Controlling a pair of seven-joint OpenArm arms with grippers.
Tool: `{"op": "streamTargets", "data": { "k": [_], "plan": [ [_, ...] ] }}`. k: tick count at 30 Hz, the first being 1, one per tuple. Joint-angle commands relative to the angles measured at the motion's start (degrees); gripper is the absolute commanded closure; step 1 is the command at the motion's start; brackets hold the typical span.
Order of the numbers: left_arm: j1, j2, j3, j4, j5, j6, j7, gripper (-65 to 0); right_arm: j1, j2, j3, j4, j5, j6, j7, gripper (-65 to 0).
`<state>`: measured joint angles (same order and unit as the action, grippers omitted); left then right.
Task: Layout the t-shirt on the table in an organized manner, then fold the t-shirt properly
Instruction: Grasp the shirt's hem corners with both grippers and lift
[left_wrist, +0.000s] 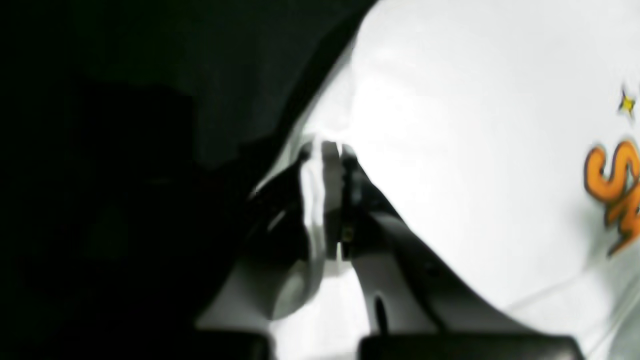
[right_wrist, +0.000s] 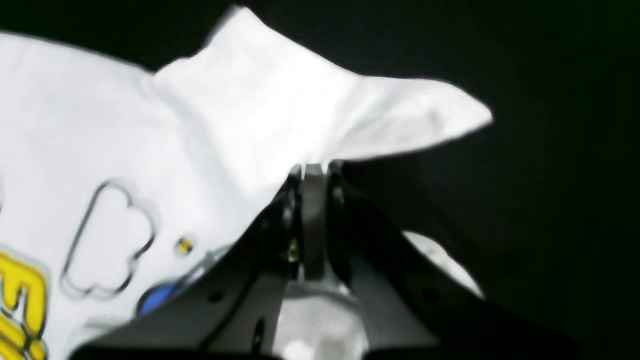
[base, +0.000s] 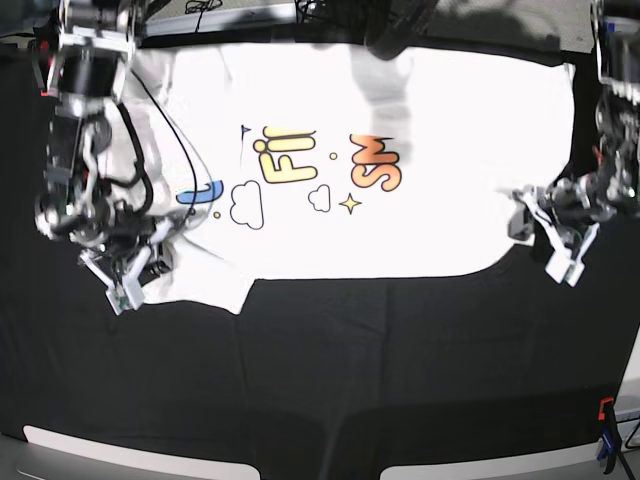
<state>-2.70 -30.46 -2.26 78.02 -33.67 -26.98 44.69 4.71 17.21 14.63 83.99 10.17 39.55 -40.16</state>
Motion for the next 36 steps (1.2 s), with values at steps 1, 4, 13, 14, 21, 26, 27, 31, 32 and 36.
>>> {"op": "streamTargets", "data": {
  "k": [1,4,13,14,21,26,27,31,32,36],
  "plan": [
    [0.22,-1.03,-0.39,3.43,0.22,0.98,-1.29,0.0,-1.11,0.72,0.15,3.8,0.94,0.45,0.92,0.0],
    [4.7,-1.03,-0.39,11.19,3.34,5.14,-1.27,0.0,-7.96,0.72,0.15,12.59,0.96,0.45,0.33,0.0],
    [15.87,-1.09,-0.39,27.96,14.38,11.06,-0.13,0.0,-23.78,0.74,0.15,30.08,0.46,0.45,-0.02,0.0],
    [16.9,-1.18,-0.39,28.81,15.32,11.41,-0.13,0.0,-25.05,0.74,0.15,31.1,0.46,0.45,-0.17,0.0],
    [21.9,-1.73,-0.44,31.63,16.31,11.37,0.48,0.0,-31.17,0.79,0.35,33.14,-2.99,0.45,-0.94,0.0],
    [22.58,-4.66,-0.46,31.63,16.31,11.39,1.6,0.0,-33.66,1.42,2.64,33.14,-2.69,0.45,-1.05,0.0],
    [22.56,-5.25,-0.46,31.63,16.31,11.41,1.99,0.0,-34.03,1.66,3.37,33.14,-2.62,0.45,-1.07,0.0],
    [22.56,-6.95,-0.46,31.63,16.31,11.37,2.34,0.0,-34.38,1.86,6.8,33.14,-2.43,0.45,-1.09,0.0],
    [22.58,-7.08,-0.44,31.63,16.26,11.37,2.36,0.0,-34.38,1.86,7.52,33.14,-2.21,0.45,-1.09,0.0],
    [22.73,-7.04,-0.44,31.63,16.28,11.34,2.82,0.0,-34.38,1.86,9.27,33.14,0.63,0.45,-1.36,0.0]
  ]
}}
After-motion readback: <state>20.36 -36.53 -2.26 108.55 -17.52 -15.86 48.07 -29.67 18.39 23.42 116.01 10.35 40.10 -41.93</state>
